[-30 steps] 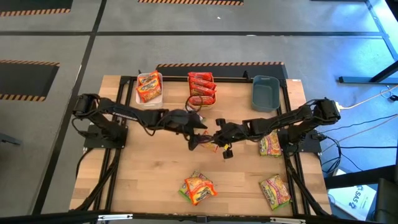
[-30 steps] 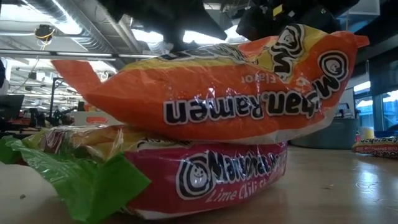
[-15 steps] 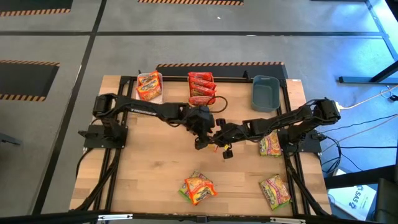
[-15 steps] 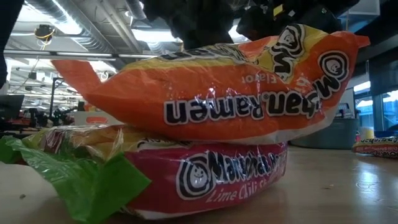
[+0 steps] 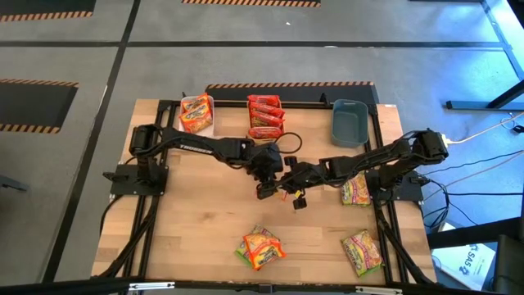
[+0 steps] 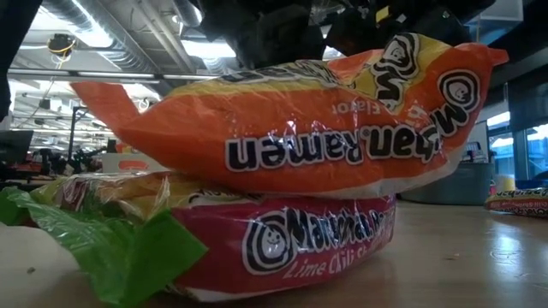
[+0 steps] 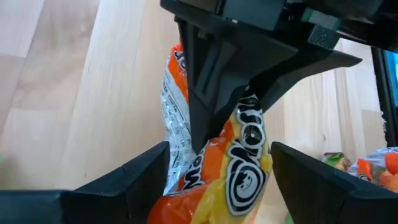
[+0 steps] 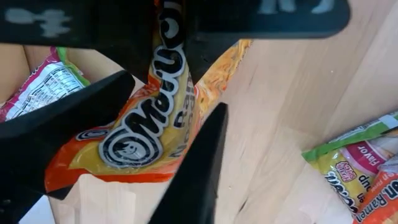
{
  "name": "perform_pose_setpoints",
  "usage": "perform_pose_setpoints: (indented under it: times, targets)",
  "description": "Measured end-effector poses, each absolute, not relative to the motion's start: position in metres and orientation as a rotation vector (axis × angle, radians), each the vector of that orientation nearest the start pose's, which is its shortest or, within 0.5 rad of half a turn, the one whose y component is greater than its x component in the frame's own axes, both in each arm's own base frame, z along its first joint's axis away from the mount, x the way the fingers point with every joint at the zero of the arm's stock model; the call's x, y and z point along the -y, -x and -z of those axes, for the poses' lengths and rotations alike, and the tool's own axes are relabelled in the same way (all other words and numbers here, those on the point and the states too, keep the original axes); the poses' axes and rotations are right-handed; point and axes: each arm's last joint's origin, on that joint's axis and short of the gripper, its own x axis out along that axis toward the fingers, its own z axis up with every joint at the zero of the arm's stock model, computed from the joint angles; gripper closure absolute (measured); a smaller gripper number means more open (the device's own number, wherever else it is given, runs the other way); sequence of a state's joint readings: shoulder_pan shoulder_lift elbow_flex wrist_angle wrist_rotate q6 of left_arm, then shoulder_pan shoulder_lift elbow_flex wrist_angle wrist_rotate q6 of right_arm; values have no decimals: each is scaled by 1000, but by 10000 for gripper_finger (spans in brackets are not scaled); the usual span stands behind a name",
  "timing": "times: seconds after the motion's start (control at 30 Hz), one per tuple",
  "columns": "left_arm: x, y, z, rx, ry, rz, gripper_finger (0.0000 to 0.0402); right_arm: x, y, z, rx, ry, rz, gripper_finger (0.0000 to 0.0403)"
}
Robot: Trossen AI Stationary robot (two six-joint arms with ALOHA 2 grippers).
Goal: Sort Maruchan noodles
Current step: Put the light orange noodle pack into the white bin
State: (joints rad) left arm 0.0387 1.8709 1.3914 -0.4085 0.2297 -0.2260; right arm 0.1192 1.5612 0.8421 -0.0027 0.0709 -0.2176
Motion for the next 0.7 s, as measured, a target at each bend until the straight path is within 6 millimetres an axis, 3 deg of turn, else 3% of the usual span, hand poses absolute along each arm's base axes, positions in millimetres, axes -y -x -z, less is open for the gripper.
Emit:
perform_pose_setpoints:
  times: [0.4, 0.7]
  targets:
    - [-10, -405, -222, -881, 301, 89, 255, -36, -312, -187, -715, 159, -123, 367]
    - [-11, -405, -223, -869, 246, 95, 349, -36, -315, -198, -767, 164, -101, 242]
